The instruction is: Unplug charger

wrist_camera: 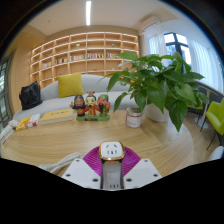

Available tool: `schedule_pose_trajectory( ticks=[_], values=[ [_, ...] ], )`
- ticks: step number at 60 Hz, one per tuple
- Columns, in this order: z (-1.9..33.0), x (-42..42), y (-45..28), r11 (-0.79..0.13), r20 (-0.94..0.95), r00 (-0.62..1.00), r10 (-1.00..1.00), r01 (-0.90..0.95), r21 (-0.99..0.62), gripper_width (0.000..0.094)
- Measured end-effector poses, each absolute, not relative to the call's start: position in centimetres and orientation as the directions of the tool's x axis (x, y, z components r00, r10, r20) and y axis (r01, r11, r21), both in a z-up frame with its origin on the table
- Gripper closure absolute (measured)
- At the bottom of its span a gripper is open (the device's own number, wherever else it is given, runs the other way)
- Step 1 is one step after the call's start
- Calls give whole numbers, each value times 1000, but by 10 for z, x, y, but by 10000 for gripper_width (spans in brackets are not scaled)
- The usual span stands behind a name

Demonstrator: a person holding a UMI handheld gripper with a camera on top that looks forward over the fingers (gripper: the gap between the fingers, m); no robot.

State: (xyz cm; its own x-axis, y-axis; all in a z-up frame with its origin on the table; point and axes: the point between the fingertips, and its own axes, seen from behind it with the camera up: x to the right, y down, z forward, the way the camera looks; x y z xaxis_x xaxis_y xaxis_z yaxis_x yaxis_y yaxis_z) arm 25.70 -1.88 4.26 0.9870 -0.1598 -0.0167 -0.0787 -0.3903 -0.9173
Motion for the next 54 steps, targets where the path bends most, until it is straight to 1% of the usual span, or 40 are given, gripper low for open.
schedule_pose_trajectory(
  ticks=[2,3,4,7,9,11,13,16,18,21,24,28,29,32,33,36,39,41,45,48,54],
  values=[
    [47,257,-19,-380,-6,987,-162,-68,-922,719],
    [63,257,-18,-336,-2,987,-162,-57,-940,723],
    [85,256,-17,-283,14,987,-160,-33,-959,726],
    [165,258,-10,-129,97,980,-172,75,-989,728],
    [209,251,-7,-82,112,979,-168,99,-992,728],
    [249,241,-3,-46,73,989,-132,67,-997,730],
    [276,231,0,-33,30,996,-90,27,-999,730],
    [316,233,-5,9,28,996,-80,29,-1000,730],
    [334,239,-11,34,41,996,-85,44,-998,730],
    [347,249,-15,42,47,995,-91,51,-998,730],
    [336,260,-19,20,41,995,-95,43,-999,730],
    [287,282,-24,-59,46,993,-109,40,-997,733],
    [280,288,-22,-85,52,992,-117,42,-995,733],
    [236,306,-24,-171,67,989,-134,44,-984,728],
    [215,312,-26,-201,72,988,-139,43,-979,726],
    [168,332,-31,-291,89,984,-157,40,-956,718],
    [118,345,-35,-363,87,983,-163,22,-931,711],
    [95,353,-42,-403,76,983,-166,3,-915,703],
    [57,362,-49,-466,58,985,-162,-25,-884,671],
    [34,367,-52,-507,47,985,-168,-45,-861,629],
    [13,371,-50,-524,17,983,-185,-84,-848,553]
  ],
)
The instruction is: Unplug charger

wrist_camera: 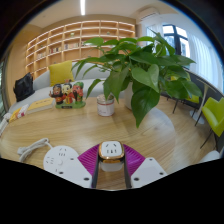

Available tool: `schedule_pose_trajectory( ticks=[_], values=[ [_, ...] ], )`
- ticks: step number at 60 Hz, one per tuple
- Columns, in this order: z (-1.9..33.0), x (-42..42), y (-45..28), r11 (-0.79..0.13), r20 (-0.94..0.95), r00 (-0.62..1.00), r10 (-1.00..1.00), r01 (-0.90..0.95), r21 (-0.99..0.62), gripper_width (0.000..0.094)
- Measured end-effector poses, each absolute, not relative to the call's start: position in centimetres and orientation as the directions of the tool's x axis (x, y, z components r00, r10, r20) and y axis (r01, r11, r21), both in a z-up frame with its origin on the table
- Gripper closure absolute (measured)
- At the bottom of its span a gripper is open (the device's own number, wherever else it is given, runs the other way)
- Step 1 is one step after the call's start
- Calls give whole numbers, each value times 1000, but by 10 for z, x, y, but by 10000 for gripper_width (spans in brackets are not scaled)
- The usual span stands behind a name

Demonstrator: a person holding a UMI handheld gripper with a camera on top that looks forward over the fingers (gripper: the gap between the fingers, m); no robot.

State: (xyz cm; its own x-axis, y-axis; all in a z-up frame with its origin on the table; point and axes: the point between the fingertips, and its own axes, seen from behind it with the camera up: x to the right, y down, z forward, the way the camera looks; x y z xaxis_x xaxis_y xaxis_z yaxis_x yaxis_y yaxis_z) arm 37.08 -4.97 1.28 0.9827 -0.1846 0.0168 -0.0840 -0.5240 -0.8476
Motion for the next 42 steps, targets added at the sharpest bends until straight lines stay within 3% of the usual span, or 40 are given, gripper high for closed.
schedule_pose_trajectory(
  ticks=[2,8,17,25,42],
  values=[
    [12,372,-49,-521,9,982,-188,-92,-848,525],
    [16,376,-48,-517,22,980,-198,-86,-851,290],
    [24,381,-58,-520,55,976,-209,-63,-852,86],
    [51,377,-87,-498,76,974,-215,-42,-866,81],
    [144,340,-193,-446,72,979,-193,-22,-895,85]
  ],
)
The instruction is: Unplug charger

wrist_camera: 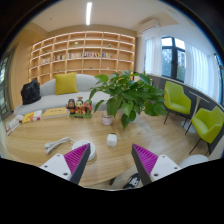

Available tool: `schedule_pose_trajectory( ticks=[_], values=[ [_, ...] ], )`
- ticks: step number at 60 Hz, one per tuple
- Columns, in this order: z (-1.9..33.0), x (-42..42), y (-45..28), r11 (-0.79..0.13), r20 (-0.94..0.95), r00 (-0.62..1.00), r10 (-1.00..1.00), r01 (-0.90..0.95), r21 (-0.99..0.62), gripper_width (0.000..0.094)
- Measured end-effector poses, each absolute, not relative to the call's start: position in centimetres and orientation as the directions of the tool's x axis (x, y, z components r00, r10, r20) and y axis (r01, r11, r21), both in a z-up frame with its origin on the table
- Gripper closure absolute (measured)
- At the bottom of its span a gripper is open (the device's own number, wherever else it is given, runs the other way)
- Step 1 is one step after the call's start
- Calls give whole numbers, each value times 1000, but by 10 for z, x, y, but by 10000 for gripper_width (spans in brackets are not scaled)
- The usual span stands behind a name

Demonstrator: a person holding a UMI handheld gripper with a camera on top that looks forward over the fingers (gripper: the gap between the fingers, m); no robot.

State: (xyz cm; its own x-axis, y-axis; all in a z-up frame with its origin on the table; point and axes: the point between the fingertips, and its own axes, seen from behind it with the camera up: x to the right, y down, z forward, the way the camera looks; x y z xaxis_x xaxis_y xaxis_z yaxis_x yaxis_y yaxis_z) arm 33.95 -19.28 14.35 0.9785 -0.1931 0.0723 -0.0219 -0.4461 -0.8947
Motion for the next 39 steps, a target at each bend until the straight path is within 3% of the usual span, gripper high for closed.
schedule_pose_trajectory(
  ticks=[13,39],
  values=[
    [193,313,-274,-425,85,978,-189,-3,-905,88],
    [224,281,-338,-418,84,986,-147,15,-909,84]
  ],
)
